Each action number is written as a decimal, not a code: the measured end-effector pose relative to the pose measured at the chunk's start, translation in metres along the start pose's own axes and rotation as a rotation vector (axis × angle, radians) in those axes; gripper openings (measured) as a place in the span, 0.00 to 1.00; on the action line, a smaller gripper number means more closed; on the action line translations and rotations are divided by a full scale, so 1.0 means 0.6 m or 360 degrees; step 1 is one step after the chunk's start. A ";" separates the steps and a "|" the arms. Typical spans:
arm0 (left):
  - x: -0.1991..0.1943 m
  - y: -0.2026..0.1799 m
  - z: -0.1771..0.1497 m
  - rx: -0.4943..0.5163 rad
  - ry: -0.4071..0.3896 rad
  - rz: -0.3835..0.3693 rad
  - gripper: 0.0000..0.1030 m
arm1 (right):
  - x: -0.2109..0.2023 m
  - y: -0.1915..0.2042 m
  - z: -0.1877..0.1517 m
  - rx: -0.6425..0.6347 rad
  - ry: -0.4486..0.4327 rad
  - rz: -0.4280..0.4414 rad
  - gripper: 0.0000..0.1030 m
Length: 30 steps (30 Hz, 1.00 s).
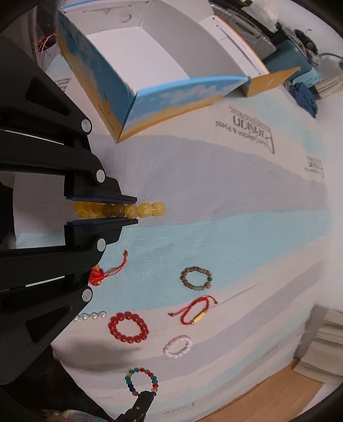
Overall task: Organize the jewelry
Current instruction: 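Carry both held bracelets over the open white cardboard box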
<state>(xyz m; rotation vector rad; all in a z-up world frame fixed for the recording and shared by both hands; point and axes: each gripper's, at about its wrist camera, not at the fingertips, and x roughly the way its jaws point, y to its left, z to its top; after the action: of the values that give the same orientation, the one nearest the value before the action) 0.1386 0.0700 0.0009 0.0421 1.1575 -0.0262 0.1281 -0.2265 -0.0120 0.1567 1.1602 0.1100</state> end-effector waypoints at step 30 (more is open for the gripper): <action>-0.157 0.447 -0.015 -0.0422 -0.0134 0.0200 0.08 | -0.040 0.661 0.092 -0.0760 -0.0133 0.0350 0.08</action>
<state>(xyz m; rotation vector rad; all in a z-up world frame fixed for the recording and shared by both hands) 0.1037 0.3380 0.0888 -0.1202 1.0640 0.2344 0.1670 0.1561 0.1027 -0.1343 1.0016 0.5642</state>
